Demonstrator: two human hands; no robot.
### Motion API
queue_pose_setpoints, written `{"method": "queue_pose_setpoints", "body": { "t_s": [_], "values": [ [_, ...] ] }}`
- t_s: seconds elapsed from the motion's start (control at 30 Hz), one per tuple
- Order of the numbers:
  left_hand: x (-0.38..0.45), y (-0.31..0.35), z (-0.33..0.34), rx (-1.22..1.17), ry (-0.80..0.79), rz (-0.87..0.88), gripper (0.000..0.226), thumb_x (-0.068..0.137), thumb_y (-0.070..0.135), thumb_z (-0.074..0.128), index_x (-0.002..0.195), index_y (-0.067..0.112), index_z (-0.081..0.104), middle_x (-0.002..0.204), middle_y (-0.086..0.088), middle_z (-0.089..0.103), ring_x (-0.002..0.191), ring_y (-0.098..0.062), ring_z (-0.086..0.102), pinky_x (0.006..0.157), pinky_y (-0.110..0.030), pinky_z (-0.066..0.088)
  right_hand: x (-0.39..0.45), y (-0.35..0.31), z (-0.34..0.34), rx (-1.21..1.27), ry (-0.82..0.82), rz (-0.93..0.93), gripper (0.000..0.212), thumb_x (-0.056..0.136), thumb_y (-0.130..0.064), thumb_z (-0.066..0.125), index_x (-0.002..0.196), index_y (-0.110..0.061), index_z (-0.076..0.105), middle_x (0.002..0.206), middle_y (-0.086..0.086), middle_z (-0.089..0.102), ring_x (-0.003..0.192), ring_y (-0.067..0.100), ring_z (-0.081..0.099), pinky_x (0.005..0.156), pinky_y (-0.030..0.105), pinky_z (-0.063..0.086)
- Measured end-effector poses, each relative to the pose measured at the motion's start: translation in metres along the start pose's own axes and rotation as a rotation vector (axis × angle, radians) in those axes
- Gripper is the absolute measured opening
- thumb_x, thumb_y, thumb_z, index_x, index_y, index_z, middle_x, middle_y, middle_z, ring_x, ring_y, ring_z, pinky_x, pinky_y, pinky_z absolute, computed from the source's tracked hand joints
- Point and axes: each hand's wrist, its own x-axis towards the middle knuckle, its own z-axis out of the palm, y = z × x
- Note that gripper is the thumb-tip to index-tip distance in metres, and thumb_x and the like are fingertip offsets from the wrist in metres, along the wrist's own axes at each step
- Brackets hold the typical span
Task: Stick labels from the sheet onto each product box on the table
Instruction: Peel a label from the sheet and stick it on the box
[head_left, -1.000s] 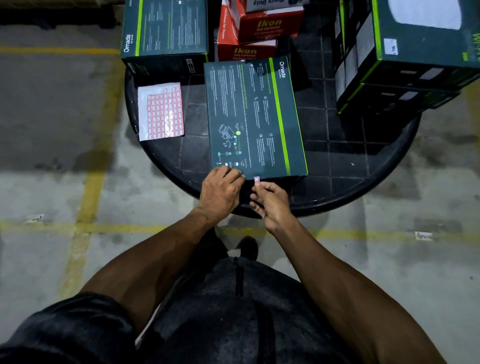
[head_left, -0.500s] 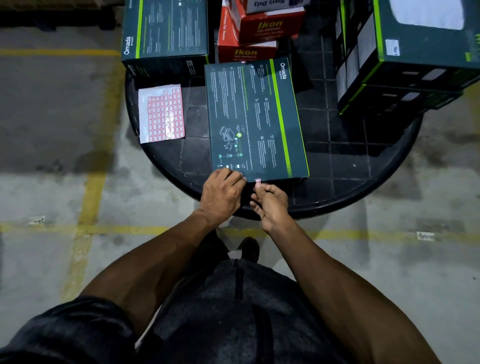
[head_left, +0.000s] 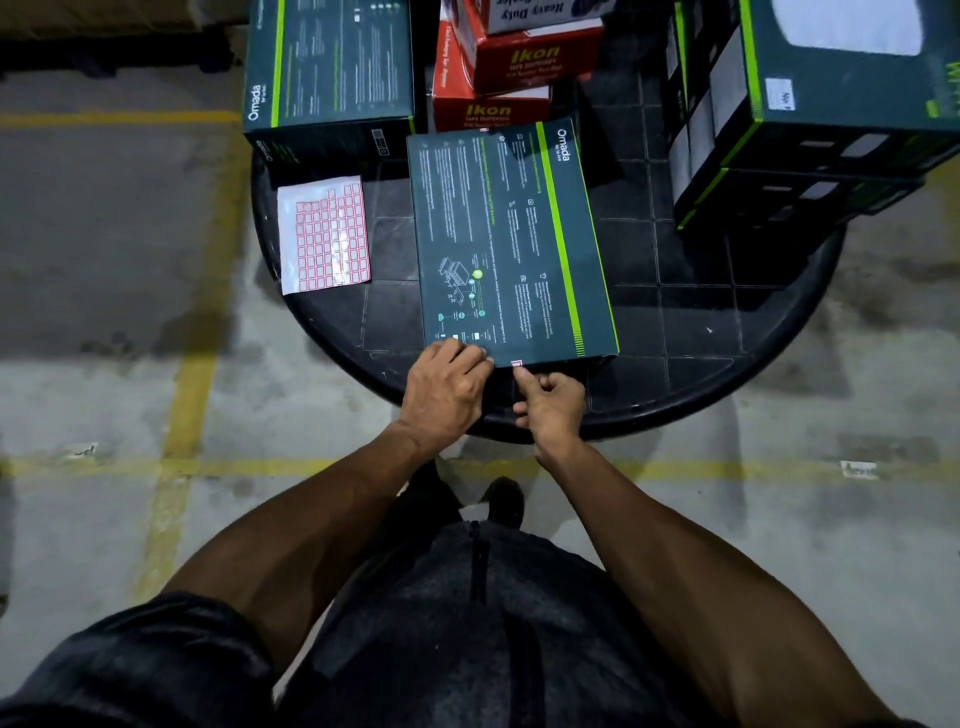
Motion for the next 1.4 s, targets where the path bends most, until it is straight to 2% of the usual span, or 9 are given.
{"method": "queue_pose_setpoints", "body": {
  "t_s": [0.1,0.23,0.4,0.47,0.57,0.67,0.77,1.27,1.4],
  "values": [
    [-0.001,-0.001,0.0,-0.001,0.0,-0.016,0.01,0.081,0.005,0.067,0.09,0.007,0.07,0.083,-0.005,0.063,0.074,-0.025,0.051,0.07,-0.035,0.042,0.003,-0.003,-0.011,-0.402,0.027,-0.182,0.043,0.085,-0.041,0.071,0.061,-0.012,0.051,0.055,0.008,0.061,0.055,0.028,0.064,0.056,0.041,0.053],
    [-0.002,0.002,-0.001,0.011,-0.043,-0.076,0.008,0.083,0.008,0.069,0.09,0.01,0.066,0.083,-0.005,0.061,0.074,-0.025,0.05,0.071,-0.034,0.043,-0.006,-0.022,-0.036,-0.83,0.011,-0.396,0.033,0.092,-0.044,0.062,0.077,-0.014,0.064,0.091,0.01,0.068,0.088,0.033,0.062,0.07,0.036,0.043],
    [0.003,0.011,-0.005,-0.028,-0.111,-0.216,0.014,0.082,0.021,0.066,0.091,0.013,0.061,0.088,-0.006,0.056,0.081,-0.026,0.049,0.072,-0.037,0.044,-0.005,-0.03,-0.06,-0.996,0.06,-1.057,0.019,0.079,-0.023,0.078,0.078,-0.012,0.063,0.081,0.008,0.06,0.073,0.032,0.059,0.057,0.037,0.048],
    [0.006,0.015,-0.004,-0.022,-0.14,-0.261,0.032,0.08,0.031,0.068,0.105,0.012,0.061,0.101,-0.007,0.059,0.091,-0.028,0.053,0.078,-0.039,0.044,0.007,-0.034,-0.064,-1.157,0.014,-1.185,0.028,0.072,-0.019,0.081,0.093,-0.01,0.066,0.096,0.01,0.063,0.084,0.033,0.059,0.07,0.038,0.051],
    [0.013,0.019,0.001,0.032,-0.166,-0.281,0.052,0.08,0.046,0.067,0.12,0.013,0.059,0.118,-0.005,0.06,0.104,-0.028,0.053,0.082,-0.039,0.044,0.02,-0.033,-0.069,-1.371,-0.104,-1.134,0.056,0.071,-0.019,0.079,0.121,-0.006,0.061,0.128,0.019,0.058,0.112,0.037,0.058,0.096,0.042,0.048],
    [0.02,0.02,0.004,0.138,-0.198,-0.267,0.054,0.083,0.057,0.058,0.118,0.015,0.061,0.112,-0.003,0.06,0.099,-0.026,0.053,0.077,-0.038,0.04,0.017,-0.027,-0.071,-1.456,-0.159,-1.062,0.067,0.07,-0.011,0.074,0.134,-0.003,0.055,0.142,0.022,0.049,0.129,0.037,0.05,0.106,0.048,0.04],
    [0.022,0.021,0.006,0.216,-0.2,-0.24,0.052,0.085,0.057,0.057,0.115,0.014,0.064,0.101,-0.004,0.06,0.09,-0.026,0.051,0.073,-0.037,0.04,0.014,-0.024,-0.07,-1.498,-0.175,-1.017,0.069,0.079,-0.008,0.064,0.145,-0.003,0.042,0.153,0.021,0.035,0.141,0.036,0.035,0.115,0.047,0.027],
    [0.019,0.019,0.008,0.233,-0.204,-0.229,0.06,0.082,0.064,0.059,0.116,0.015,0.064,0.099,-0.003,0.058,0.084,-0.025,0.047,0.07,-0.037,0.037,0.015,-0.022,-0.071,-1.457,-0.188,-1.03,0.073,0.069,-0.01,0.072,0.138,-0.003,0.051,0.146,0.021,0.046,0.134,0.036,0.045,0.11,0.049,0.034],
    [0.022,0.022,0.01,0.228,-0.145,-0.246,0.051,0.086,0.057,0.056,0.11,0.014,0.068,0.094,-0.003,0.059,0.083,-0.025,0.042,0.068,-0.037,0.035,0.015,-0.023,-0.073,-1.438,-0.195,-1.027,0.076,0.066,-0.011,0.072,0.139,-0.006,0.051,0.146,0.019,0.046,0.134,0.034,0.046,0.11,0.047,0.035]
  ]
}}
